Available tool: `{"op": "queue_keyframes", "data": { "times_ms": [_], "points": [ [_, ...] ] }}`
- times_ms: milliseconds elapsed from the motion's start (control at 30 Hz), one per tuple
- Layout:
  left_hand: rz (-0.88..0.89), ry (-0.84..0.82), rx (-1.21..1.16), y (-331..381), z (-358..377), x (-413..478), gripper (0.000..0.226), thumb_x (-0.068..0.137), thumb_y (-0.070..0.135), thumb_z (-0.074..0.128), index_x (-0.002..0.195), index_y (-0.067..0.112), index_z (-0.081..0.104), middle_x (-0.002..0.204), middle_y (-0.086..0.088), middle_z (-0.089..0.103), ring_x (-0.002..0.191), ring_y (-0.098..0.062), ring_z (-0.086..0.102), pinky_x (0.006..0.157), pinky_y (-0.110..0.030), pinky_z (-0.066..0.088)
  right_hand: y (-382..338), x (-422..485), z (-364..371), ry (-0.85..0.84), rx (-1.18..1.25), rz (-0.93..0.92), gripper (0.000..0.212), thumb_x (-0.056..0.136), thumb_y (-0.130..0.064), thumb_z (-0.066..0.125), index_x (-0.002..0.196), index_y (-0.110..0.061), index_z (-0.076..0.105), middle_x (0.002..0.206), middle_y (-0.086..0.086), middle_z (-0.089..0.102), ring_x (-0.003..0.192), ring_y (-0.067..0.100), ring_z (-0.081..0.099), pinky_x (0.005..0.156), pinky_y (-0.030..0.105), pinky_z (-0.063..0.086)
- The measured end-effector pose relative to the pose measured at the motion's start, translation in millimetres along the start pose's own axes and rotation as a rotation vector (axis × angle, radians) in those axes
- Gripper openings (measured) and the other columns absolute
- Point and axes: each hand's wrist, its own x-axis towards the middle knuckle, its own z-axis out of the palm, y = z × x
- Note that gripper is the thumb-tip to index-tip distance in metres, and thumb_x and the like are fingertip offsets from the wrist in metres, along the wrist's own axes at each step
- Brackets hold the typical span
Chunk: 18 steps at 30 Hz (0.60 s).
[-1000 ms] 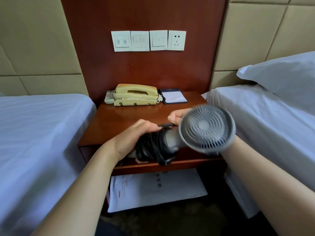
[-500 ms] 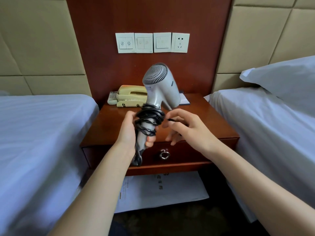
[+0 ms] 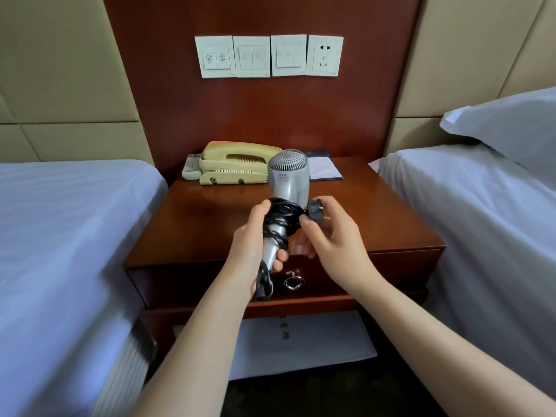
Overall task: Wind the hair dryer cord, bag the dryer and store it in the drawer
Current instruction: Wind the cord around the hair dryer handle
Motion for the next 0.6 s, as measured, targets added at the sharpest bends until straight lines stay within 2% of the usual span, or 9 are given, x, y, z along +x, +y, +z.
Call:
{"op": "queue_keyframes", "data": {
  "times_ms": [133, 200, 300, 400, 500, 600],
  "points": [
    [0.030, -0.042, 0.123, -3, 6, 7, 0.028, 0.087, 0.036, 0.063, 0.094, 0.010, 0.059, 0.057, -0.004, 0.053, 0.038, -0.015, 0.045, 0.033, -0.018, 0.034, 12, 8, -5, 0.065, -0.010, 0.000, 0.009, 0.093, -0.011, 0.052, 0.091, -0.020, 0.054, 0.063, 0.004, 0.061, 0.053, 0.012, 0.058, 0.050, 0.025, 0.052],
    [0.062, -0.036, 0.181, -5, 7, 11, 0.029, 0.085, 0.037, 0.065, 0.099, 0.012, 0.059, 0.061, -0.004, 0.057, 0.041, -0.016, 0.049, 0.035, -0.020, 0.037, 18, 8, -7, 0.085, -0.002, 0.001, 0.016, 0.093, -0.010, 0.052, 0.087, -0.025, 0.053, 0.064, 0.003, 0.062, 0.055, 0.009, 0.058, 0.052, 0.023, 0.052],
    [0.149, 0.056, 0.239, -12, 8, 16, 0.030, 0.086, 0.039, 0.065, 0.103, 0.016, 0.057, 0.072, -0.004, 0.063, 0.044, -0.016, 0.056, 0.038, -0.023, 0.043, 26, 9, -6, 0.099, -0.037, -0.030, 0.017, 0.093, -0.009, 0.052, 0.091, -0.026, 0.054, 0.070, -0.003, 0.063, 0.062, 0.007, 0.061, 0.060, 0.022, 0.053],
    [0.223, 0.157, 0.247, -15, 9, 24, 0.029, 0.087, 0.039, 0.062, 0.103, 0.015, 0.056, 0.077, -0.004, 0.066, 0.045, -0.014, 0.059, 0.041, -0.023, 0.047, 30, 9, -3, 0.099, -0.047, -0.054, 0.014, 0.092, -0.009, 0.053, 0.098, -0.020, 0.056, 0.079, 0.003, 0.066, 0.068, 0.013, 0.063, 0.061, 0.016, 0.050],
    [0.081, 0.131, 0.025, -14, 11, 35, 0.039, 0.090, 0.041, 0.058, 0.108, 0.008, 0.058, 0.075, -0.009, 0.063, 0.042, -0.014, 0.053, 0.038, -0.021, 0.045, 33, 11, -1, 0.119, -0.079, -0.100, 0.017, 0.091, -0.009, 0.054, 0.103, -0.022, 0.055, 0.083, -0.001, 0.067, 0.072, 0.012, 0.062, 0.063, 0.010, 0.046],
    [-0.126, -0.023, -0.229, -9, 6, 38, 0.052, 0.092, 0.050, 0.048, 0.109, 0.003, 0.059, 0.070, -0.009, 0.060, 0.037, -0.010, 0.048, 0.033, -0.016, 0.040, 36, 18, -2, 0.121, -0.089, -0.136, 0.014, 0.093, -0.015, 0.052, 0.104, -0.024, 0.055, 0.079, -0.014, 0.060, 0.072, 0.006, 0.058, 0.066, 0.014, 0.045]
  ]
}}
